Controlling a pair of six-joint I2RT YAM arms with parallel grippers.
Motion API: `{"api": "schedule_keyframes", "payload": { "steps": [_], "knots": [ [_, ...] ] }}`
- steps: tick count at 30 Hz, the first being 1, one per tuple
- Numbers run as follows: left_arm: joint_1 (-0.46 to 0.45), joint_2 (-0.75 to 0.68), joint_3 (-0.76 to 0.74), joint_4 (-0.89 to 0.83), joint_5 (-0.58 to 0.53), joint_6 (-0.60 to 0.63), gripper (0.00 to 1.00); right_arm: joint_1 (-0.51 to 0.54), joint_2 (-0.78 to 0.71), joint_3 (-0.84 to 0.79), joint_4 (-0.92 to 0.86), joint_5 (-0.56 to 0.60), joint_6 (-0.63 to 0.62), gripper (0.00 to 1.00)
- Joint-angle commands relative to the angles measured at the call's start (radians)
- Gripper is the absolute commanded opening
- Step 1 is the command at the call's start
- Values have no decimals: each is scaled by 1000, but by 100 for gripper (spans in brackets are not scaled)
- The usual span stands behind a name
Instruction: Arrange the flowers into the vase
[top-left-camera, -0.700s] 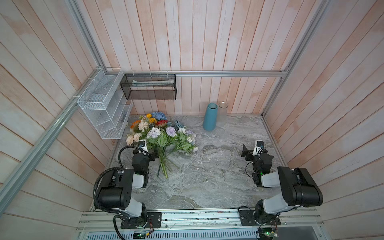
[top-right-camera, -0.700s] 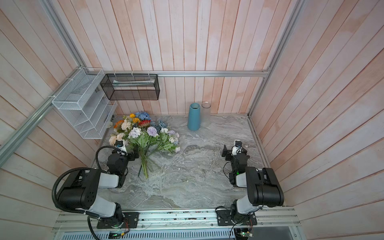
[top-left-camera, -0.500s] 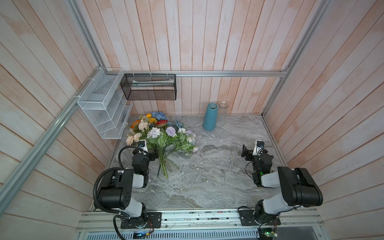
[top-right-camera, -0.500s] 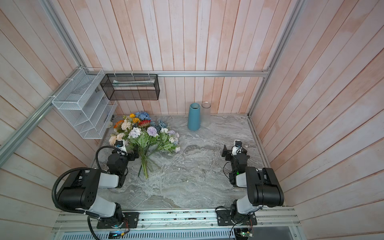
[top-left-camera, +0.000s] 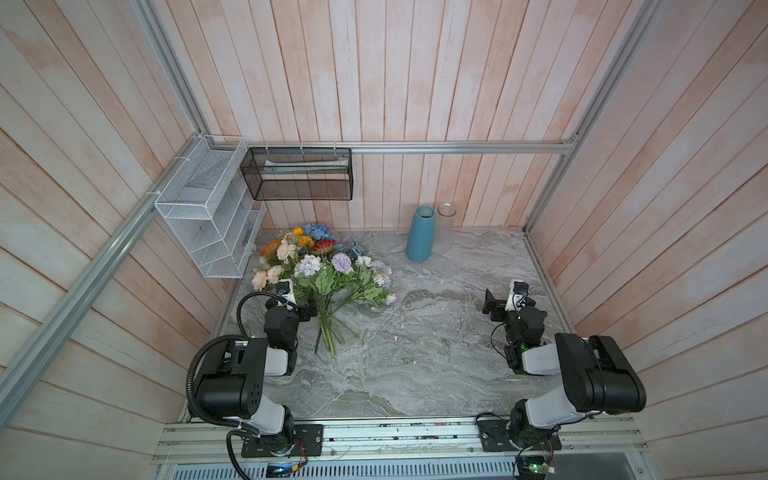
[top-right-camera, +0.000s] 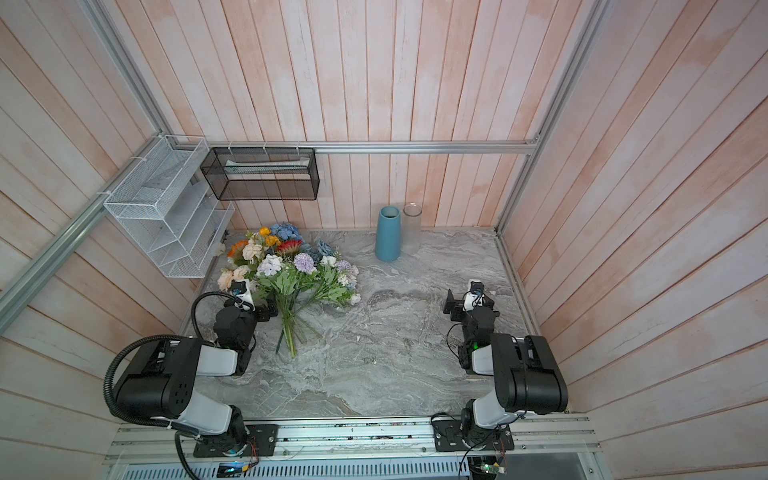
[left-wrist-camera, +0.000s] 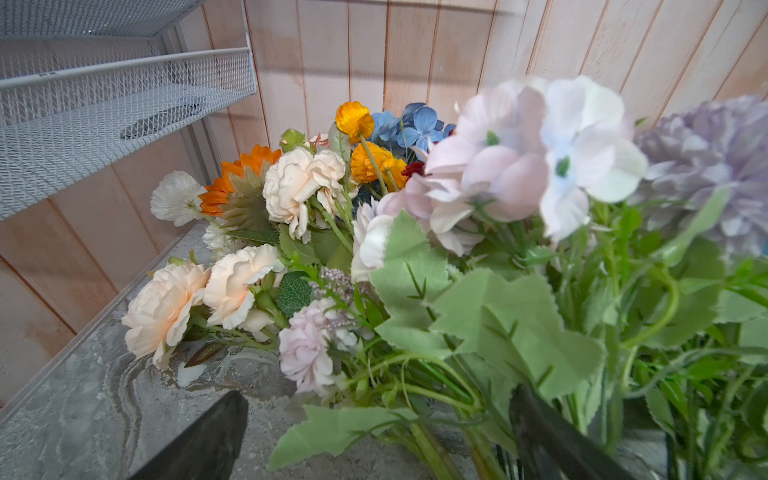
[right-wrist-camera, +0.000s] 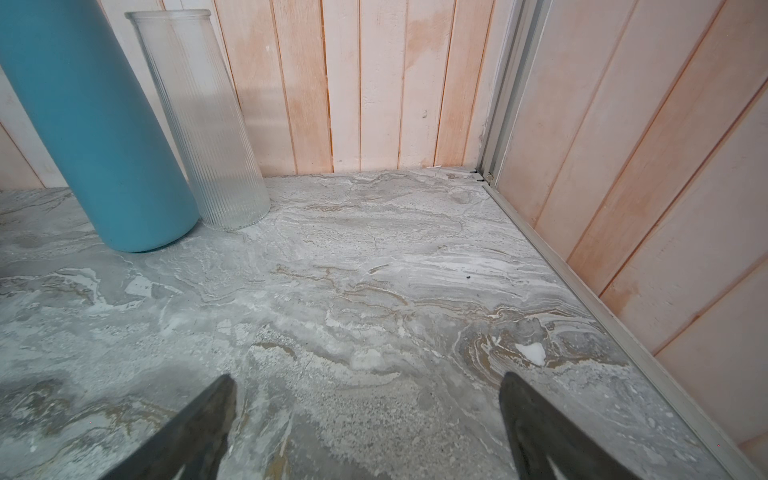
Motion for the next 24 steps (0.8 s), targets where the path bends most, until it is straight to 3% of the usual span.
{"api": "schedule_keyframes", "payload": {
  "steps": [1, 6, 10, 14, 18, 24],
  "knots": [
    [5, 1, 21, 5, 17, 6, 100, -4, -11, 16, 0, -4, -3, 98],
    [4, -15, 20, 8, -11, -2, 100, 9, -43, 24, -18, -29, -23, 96],
    [4, -162, 111, -277, -80, -26, 100, 63, -163, 92, -225, 39, -66, 95],
    [2, -251, 175, -391, -89, -101, 100, 150, -210, 171, -308, 93, -67, 95],
    [-4, -294, 238, -493, -29, -228, 100, 262, -158, 321, -408, 99, -51, 96],
    [-55, -336, 246, -545, 33, -352, 100, 386, 62, 528, -293, 44, -2, 96]
  ]
}}
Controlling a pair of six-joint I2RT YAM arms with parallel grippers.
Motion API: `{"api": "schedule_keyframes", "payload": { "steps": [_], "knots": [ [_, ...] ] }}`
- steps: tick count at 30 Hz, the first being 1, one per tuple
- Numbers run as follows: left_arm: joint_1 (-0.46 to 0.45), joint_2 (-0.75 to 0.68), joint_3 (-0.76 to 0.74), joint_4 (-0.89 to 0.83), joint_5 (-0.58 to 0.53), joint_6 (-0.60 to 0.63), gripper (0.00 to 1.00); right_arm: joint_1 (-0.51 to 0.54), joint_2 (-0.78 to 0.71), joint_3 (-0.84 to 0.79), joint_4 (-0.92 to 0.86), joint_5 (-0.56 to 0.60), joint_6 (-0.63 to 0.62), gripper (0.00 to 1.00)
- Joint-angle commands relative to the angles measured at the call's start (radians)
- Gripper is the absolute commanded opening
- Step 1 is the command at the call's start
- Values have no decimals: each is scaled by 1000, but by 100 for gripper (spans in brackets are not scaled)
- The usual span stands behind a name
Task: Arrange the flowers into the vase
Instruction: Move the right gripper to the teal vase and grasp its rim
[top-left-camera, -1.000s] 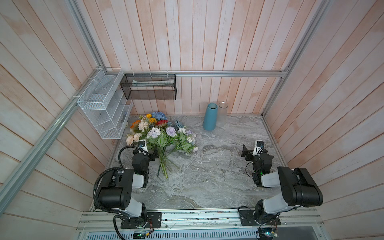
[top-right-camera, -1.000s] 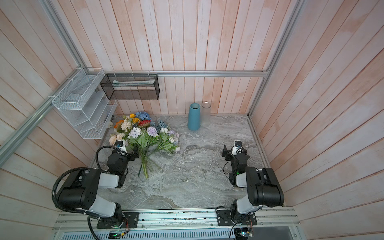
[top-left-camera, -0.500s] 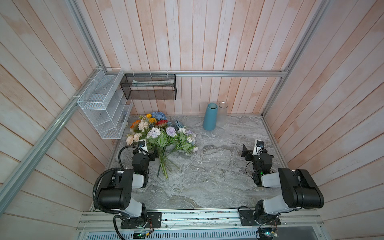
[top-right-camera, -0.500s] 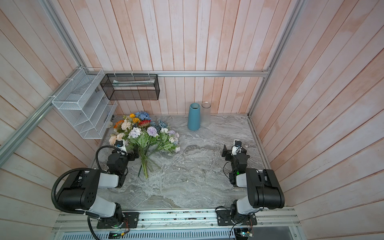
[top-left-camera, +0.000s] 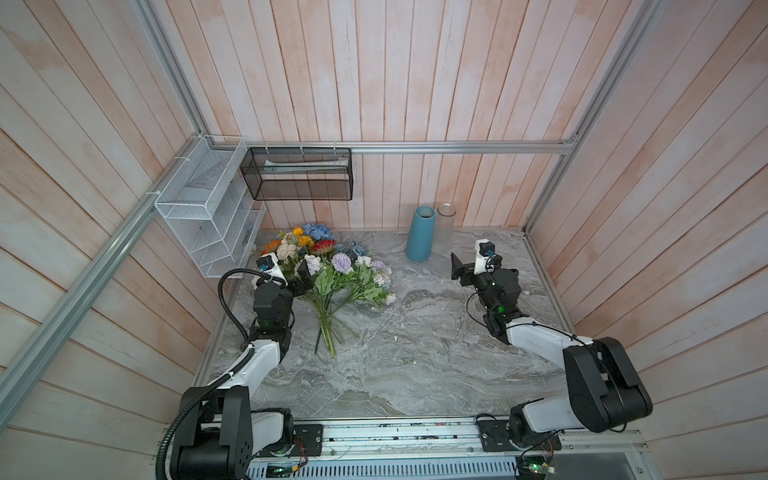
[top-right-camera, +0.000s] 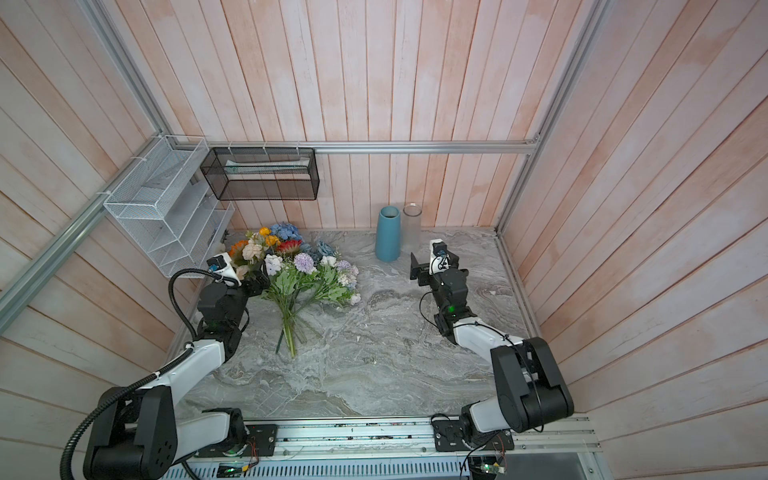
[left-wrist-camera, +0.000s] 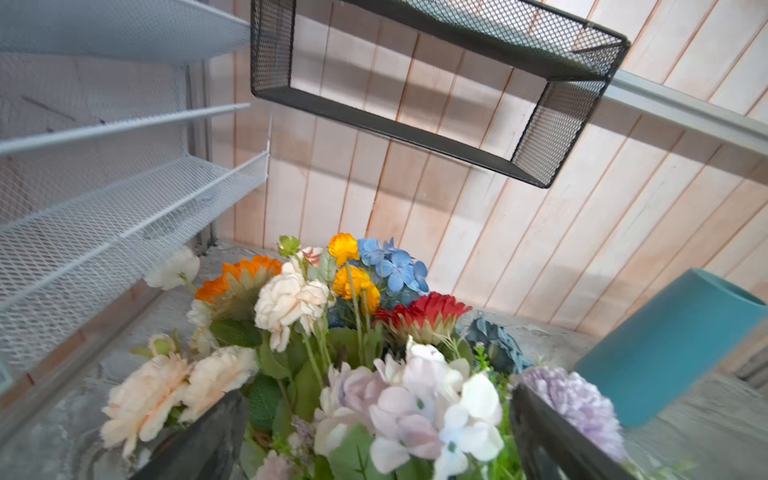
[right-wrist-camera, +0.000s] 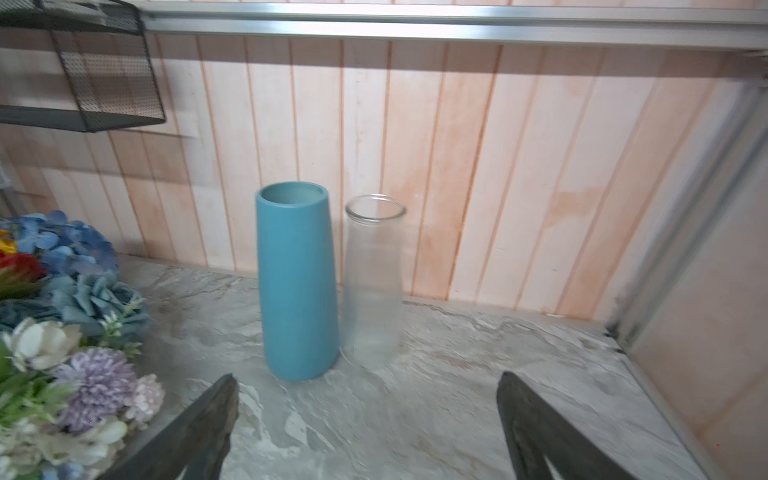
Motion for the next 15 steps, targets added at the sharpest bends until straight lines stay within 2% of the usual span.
{"api": "schedule_keyframes", "payload": {
  "steps": [1, 5, 15],
  "knots": [
    [-32, -29, -1, -73, 50, -96, 100, 33, 132, 108, 44, -29, 39, 96],
    [-59, -61, -33, -82, 75, -104, 100, 50, 297, 231, 150, -60, 41, 97],
    [-65, -63, -51, -94, 74, -87, 100, 46, 577, 535, 176, -120, 58, 97]
  ]
}}
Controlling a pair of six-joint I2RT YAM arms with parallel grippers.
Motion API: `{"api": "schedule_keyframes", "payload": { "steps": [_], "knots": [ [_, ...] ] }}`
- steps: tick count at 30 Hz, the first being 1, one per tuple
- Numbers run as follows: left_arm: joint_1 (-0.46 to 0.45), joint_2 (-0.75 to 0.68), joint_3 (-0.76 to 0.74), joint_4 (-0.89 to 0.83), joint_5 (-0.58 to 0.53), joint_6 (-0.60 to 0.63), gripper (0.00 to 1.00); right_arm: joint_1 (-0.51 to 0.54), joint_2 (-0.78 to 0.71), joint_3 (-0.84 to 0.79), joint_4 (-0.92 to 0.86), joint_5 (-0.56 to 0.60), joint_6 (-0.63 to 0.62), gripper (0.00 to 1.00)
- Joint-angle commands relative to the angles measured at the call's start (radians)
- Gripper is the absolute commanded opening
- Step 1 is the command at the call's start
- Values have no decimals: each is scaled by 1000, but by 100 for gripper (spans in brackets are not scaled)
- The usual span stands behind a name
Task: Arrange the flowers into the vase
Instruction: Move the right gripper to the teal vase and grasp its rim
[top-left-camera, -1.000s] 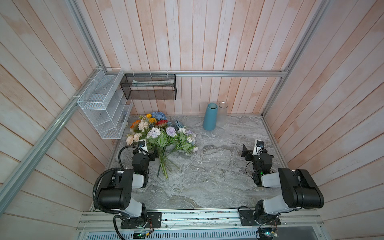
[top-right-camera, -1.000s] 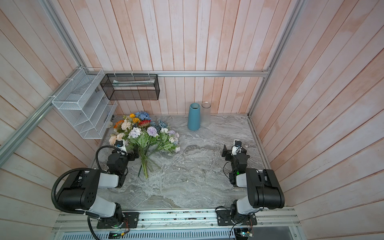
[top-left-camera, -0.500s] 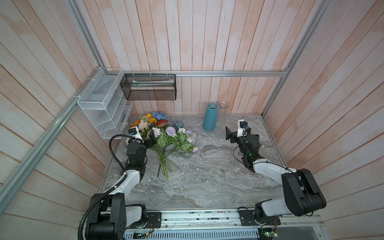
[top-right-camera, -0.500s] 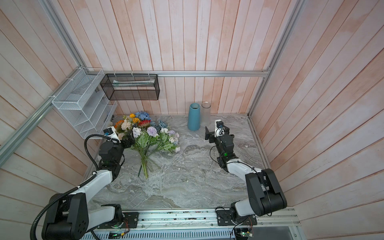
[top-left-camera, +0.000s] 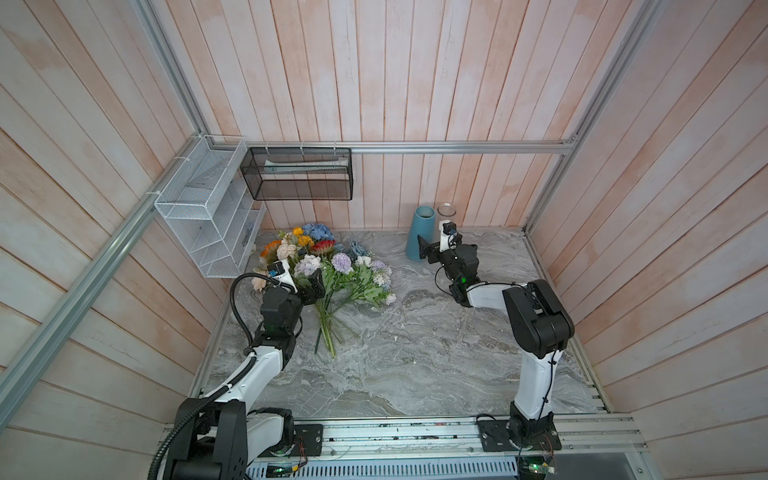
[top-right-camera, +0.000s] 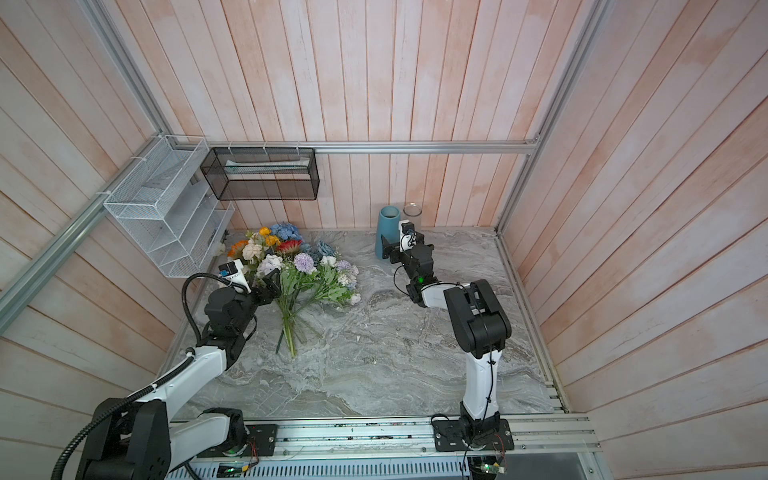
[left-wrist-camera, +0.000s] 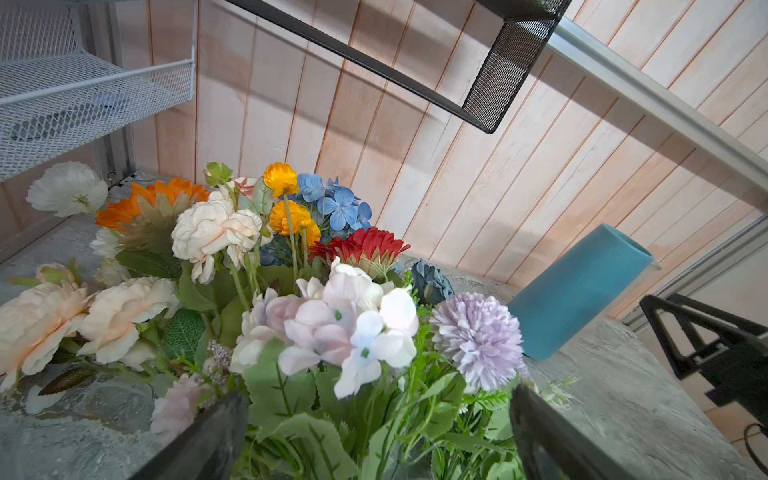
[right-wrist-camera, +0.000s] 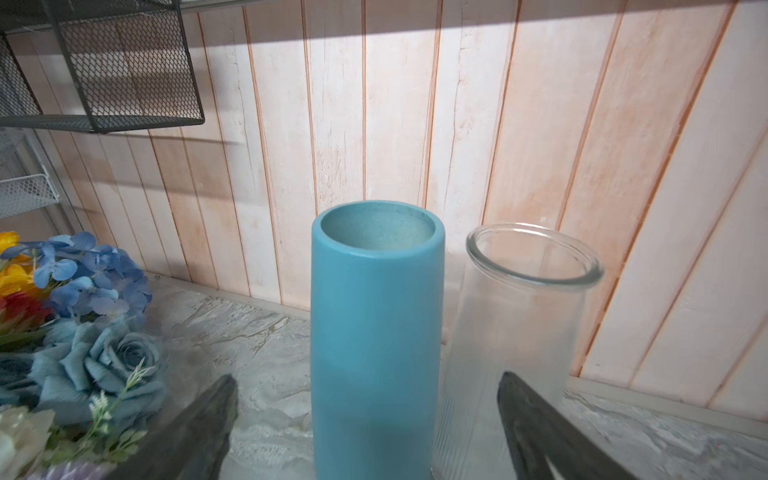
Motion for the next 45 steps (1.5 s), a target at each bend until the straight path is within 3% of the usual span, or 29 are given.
{"api": "schedule_keyframes", "payload": {
  "steps": [1, 18, 21, 23, 30, 45],
  "knots": [
    [-4, -1, -10, -7, 18, -2, 100, -2, 60, 97, 39, -39, 15, 97],
    [-4, -27, -10, -14, 11, 6, 100, -6, 305, 431, -51, -6, 39, 97],
    [-4, -30, -9, -17, 9, 9, 100, -6, 321, 458, -60, 14, 39, 93],
    [-4, -36, -10, -18, 6, 9, 100, -5, 318, 449, -43, 18, 35, 83],
    [-4, -56, -7, -28, 1, 0, 100, -4, 238, 313, 69, -13, 18, 59],
    [-2, -135, 80, -132, -27, -81, 100, 3, -235, -341, 119, 37, -37, 56]
  ]
}}
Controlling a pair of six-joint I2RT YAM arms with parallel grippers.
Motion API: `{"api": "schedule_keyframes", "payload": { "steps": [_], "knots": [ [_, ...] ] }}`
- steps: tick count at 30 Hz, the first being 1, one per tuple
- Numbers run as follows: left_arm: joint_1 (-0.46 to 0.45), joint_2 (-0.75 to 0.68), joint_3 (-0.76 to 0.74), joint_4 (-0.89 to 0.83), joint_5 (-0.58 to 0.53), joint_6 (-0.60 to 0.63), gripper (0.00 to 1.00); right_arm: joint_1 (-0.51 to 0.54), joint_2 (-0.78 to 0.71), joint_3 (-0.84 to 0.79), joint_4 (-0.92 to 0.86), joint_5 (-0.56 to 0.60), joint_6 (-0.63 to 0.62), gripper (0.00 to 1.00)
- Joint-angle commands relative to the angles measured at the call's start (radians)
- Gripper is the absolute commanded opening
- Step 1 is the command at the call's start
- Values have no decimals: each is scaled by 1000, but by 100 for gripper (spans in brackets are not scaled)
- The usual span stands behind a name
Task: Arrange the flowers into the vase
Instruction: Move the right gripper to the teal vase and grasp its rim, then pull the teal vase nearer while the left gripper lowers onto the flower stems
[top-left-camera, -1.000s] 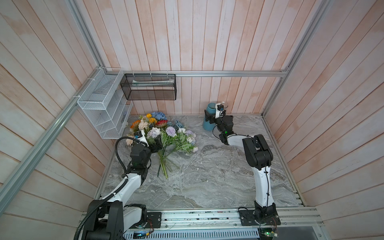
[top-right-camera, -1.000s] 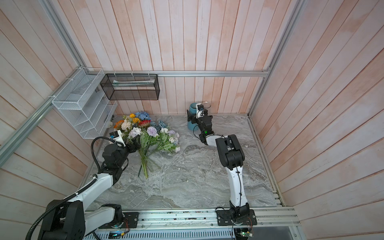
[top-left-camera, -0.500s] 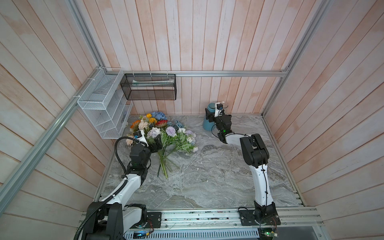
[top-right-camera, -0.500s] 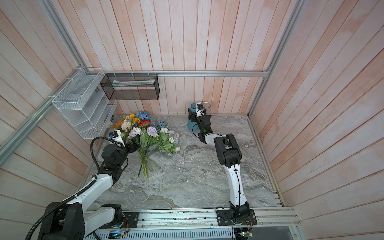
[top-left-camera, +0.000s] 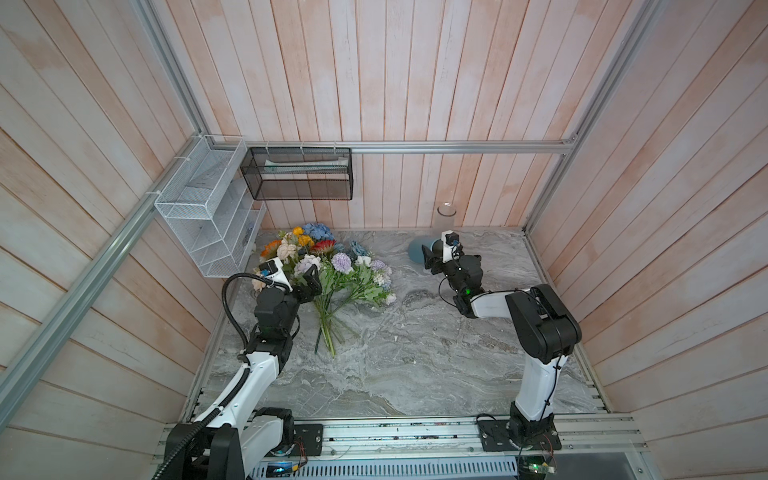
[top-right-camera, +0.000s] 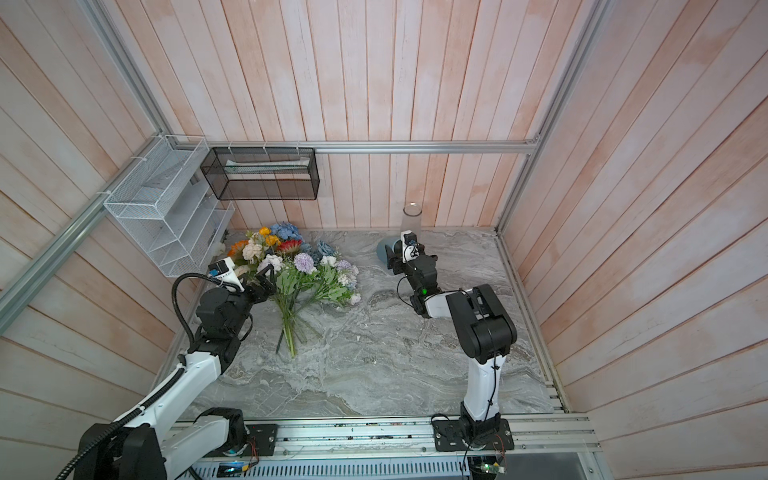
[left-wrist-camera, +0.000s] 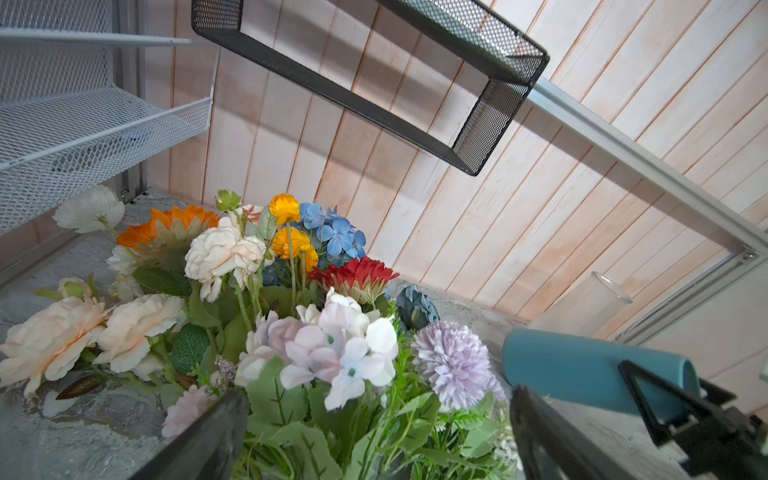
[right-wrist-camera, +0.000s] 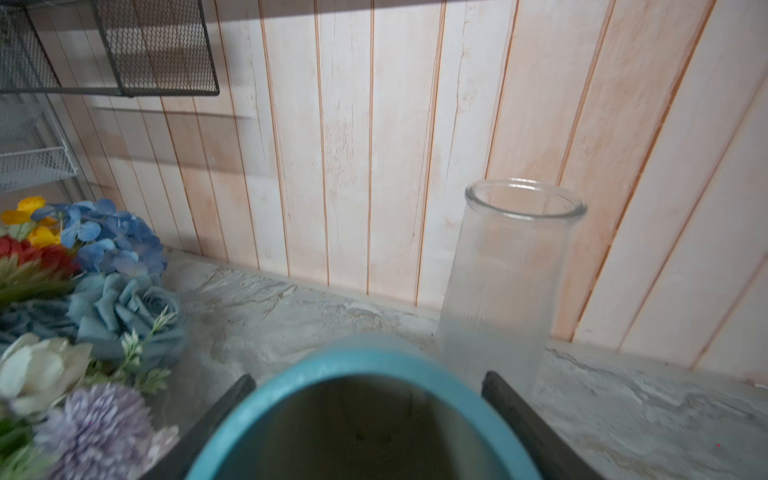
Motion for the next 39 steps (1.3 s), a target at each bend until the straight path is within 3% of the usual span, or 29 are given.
{"api": "schedule_keyframes", "payload": {
  "steps": [1, 9, 17, 23, 31, 39],
  "knots": [
    [-4, -20, 50, -48, 3, -31, 100, 3, -113, -91, 52, 33, -20, 55],
    [-4, -36, 72, -95, 25, -61, 100, 3, -272, -176, 1, 21, -55, 44],
    [-3, -72, 75, -135, 19, -57, 100, 4, -497, -149, -402, 60, -47, 43],
    [-4, -49, 81, -128, 49, -69, 100, 3, -618, -166, -586, 90, -38, 43],
    [-11, -49, 71, -127, 72, -89, 100, 5, -694, -236, -453, 51, 43, 43],
    [-16, -81, 41, -155, 68, -102, 100, 21, -612, -268, -250, -30, 126, 44]
  ]
}}
